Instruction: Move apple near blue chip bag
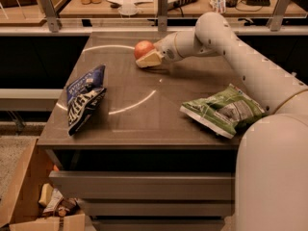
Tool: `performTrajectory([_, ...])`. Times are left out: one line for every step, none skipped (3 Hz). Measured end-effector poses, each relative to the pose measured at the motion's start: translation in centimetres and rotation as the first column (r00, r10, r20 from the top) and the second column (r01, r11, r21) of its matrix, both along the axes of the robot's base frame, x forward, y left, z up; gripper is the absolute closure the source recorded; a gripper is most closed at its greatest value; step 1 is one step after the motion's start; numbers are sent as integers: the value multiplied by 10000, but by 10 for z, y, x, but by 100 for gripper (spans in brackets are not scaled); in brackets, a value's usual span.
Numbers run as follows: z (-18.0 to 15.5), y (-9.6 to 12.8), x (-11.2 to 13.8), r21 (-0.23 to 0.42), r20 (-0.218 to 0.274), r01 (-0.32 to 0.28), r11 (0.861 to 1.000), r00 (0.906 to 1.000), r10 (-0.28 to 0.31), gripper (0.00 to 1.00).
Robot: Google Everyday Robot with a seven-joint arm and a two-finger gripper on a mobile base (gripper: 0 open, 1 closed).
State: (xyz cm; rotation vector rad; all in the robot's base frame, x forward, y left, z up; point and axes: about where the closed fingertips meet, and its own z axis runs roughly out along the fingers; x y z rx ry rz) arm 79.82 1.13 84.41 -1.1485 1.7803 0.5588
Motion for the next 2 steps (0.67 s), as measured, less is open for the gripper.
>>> performTrajectory([-1, 2, 1, -16, -38, -52, 10000, 10000, 52, 96])
performTrajectory([-2, 3, 2, -30, -70, -94, 10000, 9999, 94, 100])
